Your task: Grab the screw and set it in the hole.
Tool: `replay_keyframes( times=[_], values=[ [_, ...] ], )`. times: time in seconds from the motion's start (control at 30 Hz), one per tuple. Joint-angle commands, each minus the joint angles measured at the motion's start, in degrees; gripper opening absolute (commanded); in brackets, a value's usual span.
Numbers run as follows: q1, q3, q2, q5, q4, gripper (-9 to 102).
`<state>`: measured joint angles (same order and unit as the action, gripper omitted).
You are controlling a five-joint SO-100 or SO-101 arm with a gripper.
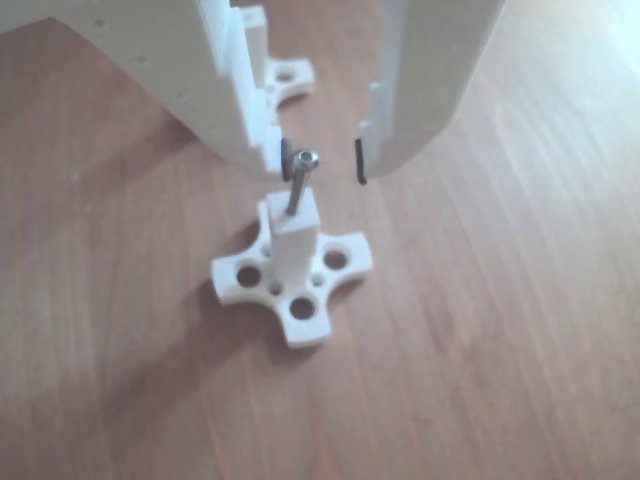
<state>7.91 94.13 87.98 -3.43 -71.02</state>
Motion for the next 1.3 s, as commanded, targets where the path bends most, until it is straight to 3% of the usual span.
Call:
replay_keyframes(
  times=[0.0,0.43,0.53,1.27],
  values=[
    [0.2,-4.8,1.2,-0.4,0.4,8],
    [0.4,-4.4,0.7,-0.6,0.7,8],
    [0.7,-4.4,0.7,-1.6,1.7,1],
    [-0.2,-5.8,1.4,-2.5,3.4,-4]
  ],
)
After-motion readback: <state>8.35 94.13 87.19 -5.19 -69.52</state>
